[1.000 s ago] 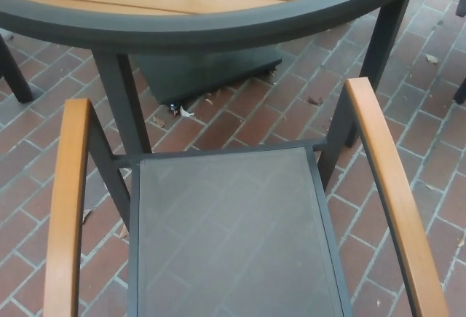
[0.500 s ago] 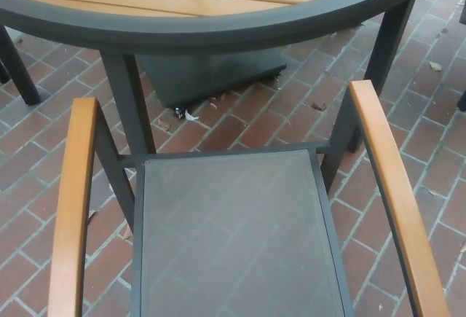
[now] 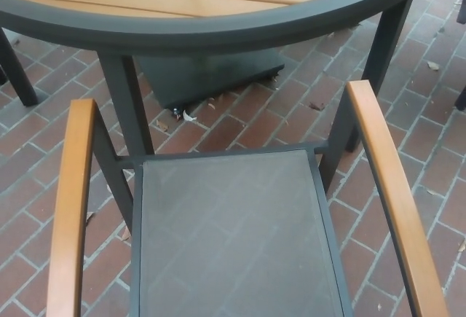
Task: A chair is kept outside and the robot walks towards it to grab it and pull it out towards itself
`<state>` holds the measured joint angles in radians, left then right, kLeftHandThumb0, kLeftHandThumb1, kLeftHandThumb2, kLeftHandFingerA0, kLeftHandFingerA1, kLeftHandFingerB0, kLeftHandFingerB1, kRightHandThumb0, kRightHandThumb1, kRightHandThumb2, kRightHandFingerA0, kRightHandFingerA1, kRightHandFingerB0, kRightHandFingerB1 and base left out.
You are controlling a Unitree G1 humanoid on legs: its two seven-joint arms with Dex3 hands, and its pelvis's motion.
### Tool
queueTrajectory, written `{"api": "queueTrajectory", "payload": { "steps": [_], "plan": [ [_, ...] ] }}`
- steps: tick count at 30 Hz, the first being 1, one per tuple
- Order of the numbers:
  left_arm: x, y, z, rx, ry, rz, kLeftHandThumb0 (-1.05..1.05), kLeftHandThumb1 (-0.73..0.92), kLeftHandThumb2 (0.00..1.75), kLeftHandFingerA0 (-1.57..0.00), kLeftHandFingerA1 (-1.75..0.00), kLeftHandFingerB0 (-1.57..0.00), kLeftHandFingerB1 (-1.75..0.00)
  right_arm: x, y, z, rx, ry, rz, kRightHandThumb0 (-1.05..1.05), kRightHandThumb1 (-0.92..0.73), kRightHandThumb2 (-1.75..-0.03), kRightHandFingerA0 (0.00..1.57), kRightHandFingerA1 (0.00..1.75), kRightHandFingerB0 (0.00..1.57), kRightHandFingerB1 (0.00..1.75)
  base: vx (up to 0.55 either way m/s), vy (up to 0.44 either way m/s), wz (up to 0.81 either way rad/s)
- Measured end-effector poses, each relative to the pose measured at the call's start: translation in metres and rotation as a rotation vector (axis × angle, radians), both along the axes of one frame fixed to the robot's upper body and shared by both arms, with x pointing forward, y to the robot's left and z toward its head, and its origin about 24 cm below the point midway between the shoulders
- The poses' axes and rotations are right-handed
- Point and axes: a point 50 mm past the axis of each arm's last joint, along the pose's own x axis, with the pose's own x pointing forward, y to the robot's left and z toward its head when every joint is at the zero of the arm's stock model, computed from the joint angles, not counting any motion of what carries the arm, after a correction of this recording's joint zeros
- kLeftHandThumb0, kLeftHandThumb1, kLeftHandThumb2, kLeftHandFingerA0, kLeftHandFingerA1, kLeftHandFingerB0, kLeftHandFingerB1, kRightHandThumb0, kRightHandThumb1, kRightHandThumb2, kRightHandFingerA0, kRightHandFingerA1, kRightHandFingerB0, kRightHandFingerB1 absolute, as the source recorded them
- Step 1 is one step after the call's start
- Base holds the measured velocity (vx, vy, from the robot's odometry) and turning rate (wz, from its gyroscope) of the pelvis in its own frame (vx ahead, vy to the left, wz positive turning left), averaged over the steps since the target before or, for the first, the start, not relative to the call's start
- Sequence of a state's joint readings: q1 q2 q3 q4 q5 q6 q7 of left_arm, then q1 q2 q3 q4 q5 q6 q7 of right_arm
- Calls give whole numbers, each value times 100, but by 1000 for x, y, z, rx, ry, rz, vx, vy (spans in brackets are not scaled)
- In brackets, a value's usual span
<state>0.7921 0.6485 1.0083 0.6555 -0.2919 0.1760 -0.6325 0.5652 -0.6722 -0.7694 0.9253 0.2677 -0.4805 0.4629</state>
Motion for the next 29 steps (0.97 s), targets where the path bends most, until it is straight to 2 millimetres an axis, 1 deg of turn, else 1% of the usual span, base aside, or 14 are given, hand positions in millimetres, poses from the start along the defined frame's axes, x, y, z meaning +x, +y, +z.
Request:
{"api": "queueTrajectory", "payload": {
  "steps": [1, 2, 3, 4, 5, 8, 9, 12, 14, 17, 18, 22, 23, 29],
  "plan": [
    [-3, -1, -6, -17, -4, 21, -63, 42, 78, -15, -59, -11, -45, 0, 1, -5, 16, -13, -21, -23, -51, -56, 15, 44, 32, 32, 0, 0, 0],
    [-7, -4, -17, -44, -10, 55, -63, 42, 78, -15, -59, -11, -45, -1, 3, -12, 44, -35, -57, -23, -51, -56, 15, 44, 32, 32, 0, 0, 0],
    [-12, -9, -33, -82, -19, 102, -54, 52, 56, -18, -64, -20, -38, -2, 6, -25, 84, -68, -113, -20, -53, -56, 19, 43, 33, 32, 0, 0, 0],
    [-13, -11, -41, -100, -23, 124, -54, 52, 56, -18, -64, -20, -38, -2, 8, -31, 104, -86, -142, -20, -53, -56, 19, 43, 33, 32, 0, 0, 0],
    [-15, -14, -47, -114, -25, 140, -55, 47, 54, -59, -94, -28, -43, -2, 10, -36, 120, -99, -165, -34, -47, -54, 17, 43, 27, 30, 0, 0, 0],
    [-17, -30, -81, -180, -23, 204, -55, 47, 54, -59, -94, -28, -43, 3, 26, -69, 225, -168, -291, -34, -47, -54, 17, 43, 27, 30, 0, 0, 0],
    [-17, -35, -89, -195, -8, 204, -51, 45, 54, -83, -98, -39, -46, 5, 32, -78, 256, -181, -317, -42, -46, -55, 10, 41, 25, 30, 0, 0, 0],
    [-17, -46, -108, -217, 49, 195, -49, 45, 54, -80, -111, -39, -47, 12, 48, -102, 350, -188, -381, -49, -45, -54, 0, 38, 23, 30, 0, 0, 0],
    [-15, -48, -113, -219, 68, 191, -56, 46, 56, -54, -81, -24, -44, 16, 52, -108, 383, -183, -393, -61, -39, -77, 1, 43, 16, 44, 0, 0, 0],
    [-13, -52, -120, -205, 111, 168, -59, 39, 75, -53, -77, -20, -51, 27, 61, -120, 458, -183, -421, -54, -54, -58, 5, 38, 25, 31, 0, 0, 0],
    [-12, -52, -120, -199, 116, 162, -55, 50, 55, -50, -77, -21, -41, 29, 62, -122, 468, -185, -425, -44, -55, -57, 9, 45, 28, 31, 0, 0, 0],
    [-9, -51, -120, -160, 129, 130, -55, 49, 55, -50, -82, -22, -44, 43, 72, -131, 508, -209, -450, -40, -55, -57, 10, 41, 26, 30, 0, 0, 0],
    [-8, -51, -120, -153, 127, 126, -58, 51, 55, -22, -73, -22, -50, 45, 75, -133, 512, -216, -454, -43, -53, -56, 13, 41, 25, 29, 0, 0, 0],
    [-5, -51, -119, -133, 61, 139, -53, 55, 56, -32, -83, -30, -54, 52, 88, -140, 496, -181, -416, -48, -55, -57, 15, 41, 29, 30, 0, 0, 0]
  ]
}}
